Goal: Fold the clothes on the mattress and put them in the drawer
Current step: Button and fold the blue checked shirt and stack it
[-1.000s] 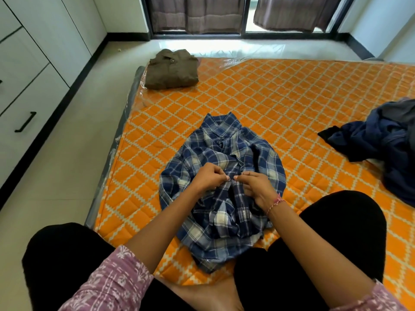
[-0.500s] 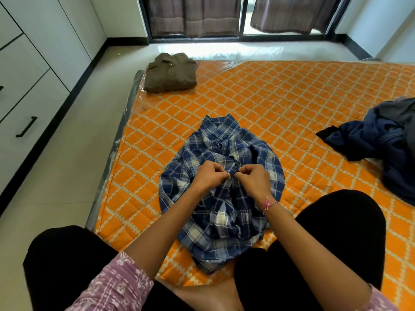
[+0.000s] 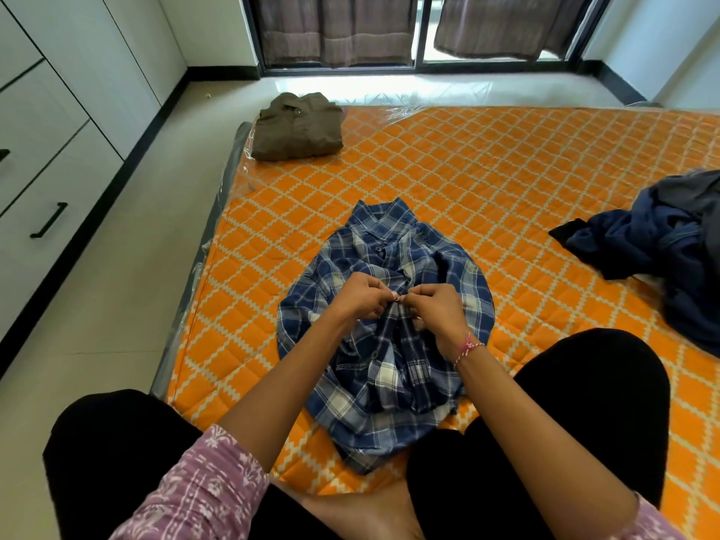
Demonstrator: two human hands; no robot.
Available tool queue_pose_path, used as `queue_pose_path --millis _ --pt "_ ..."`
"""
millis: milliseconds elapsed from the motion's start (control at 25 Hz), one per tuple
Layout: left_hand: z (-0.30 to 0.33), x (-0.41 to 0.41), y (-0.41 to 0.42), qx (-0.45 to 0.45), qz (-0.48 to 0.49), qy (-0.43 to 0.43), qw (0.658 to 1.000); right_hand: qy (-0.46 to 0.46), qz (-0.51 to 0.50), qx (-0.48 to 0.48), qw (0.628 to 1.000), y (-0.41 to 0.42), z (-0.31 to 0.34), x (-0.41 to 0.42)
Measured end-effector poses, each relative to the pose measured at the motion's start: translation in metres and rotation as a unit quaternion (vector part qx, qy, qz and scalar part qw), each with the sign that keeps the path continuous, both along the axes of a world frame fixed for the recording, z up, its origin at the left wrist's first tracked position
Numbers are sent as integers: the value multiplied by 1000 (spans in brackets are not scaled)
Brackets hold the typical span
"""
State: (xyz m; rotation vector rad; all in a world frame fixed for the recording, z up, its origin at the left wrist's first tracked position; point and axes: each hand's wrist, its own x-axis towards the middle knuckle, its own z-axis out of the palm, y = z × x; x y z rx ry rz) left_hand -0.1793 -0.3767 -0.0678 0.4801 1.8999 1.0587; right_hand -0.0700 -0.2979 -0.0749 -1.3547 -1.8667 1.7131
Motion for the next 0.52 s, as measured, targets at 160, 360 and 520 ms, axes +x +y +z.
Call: queue_pose_path --millis 160,360,520 --pt "-8 5 1 21 -5 97 995 58 -18 -183 981 6 4 6" --pt "-6 6 8 21 -11 172 985 84 3 -212 974 11 5 7" --pt "-3 8 12 31 26 124 991 34 37 -35 998 15 7 -1"
